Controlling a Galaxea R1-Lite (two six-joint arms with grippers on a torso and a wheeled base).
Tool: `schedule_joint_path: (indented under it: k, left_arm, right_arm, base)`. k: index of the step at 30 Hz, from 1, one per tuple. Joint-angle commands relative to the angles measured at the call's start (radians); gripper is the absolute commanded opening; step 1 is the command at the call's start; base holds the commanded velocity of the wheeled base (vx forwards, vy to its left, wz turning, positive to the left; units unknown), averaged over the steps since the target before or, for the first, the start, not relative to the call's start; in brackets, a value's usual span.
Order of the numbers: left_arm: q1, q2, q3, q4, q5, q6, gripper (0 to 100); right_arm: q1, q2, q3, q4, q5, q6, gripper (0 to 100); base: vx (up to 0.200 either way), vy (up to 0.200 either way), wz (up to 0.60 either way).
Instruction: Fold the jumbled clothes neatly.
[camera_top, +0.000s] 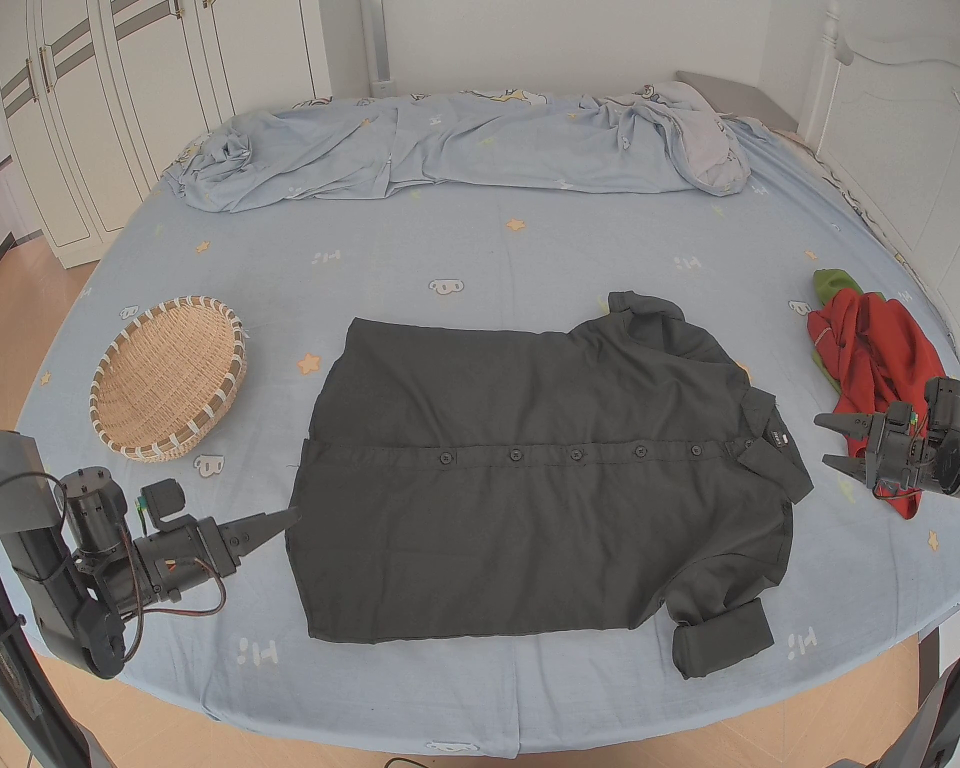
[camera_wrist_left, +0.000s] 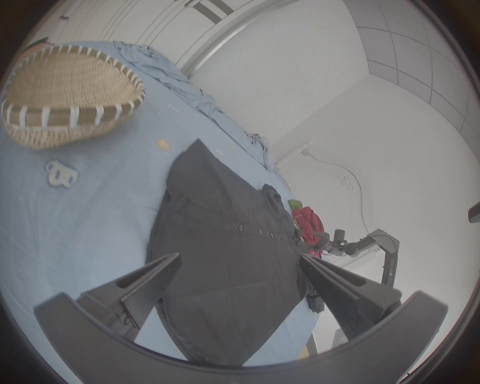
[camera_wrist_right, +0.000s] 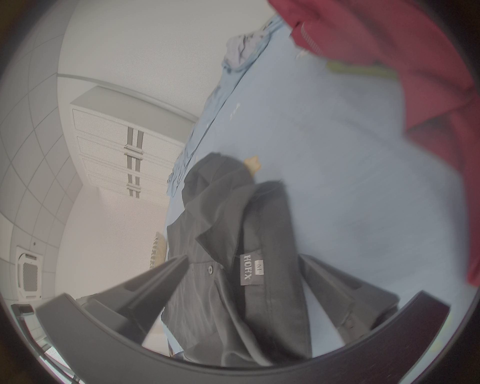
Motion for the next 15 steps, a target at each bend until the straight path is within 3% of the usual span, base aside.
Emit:
schedule_joint_path:
  k: [1, 6, 15]
  left_arm:
    - [0.014, 0.1, 0.107, -0.018, 0.0, 0.109, 100]
    - [0.03, 0.135, 0.188, -0.018, 0.0, 0.18, 100]
    - [0.025, 0.224, 0.188, -0.018, -0.079, 0.18, 100]
  right_arm:
    - [-0.004, -0.16, 0.176, 0.0, 0.001, -0.015, 100]
    - [0.042, -0.174, 0.3, -0.002, 0.001, -0.069, 100]
    - [0.125, -0.103, 0.4, -0.008, 0.001, -0.138, 100]
  base:
    - [0.0, 0.0, 0.0]
    - [0.0, 0.0, 0.0]
    - [0.0, 0.0, 0.0]
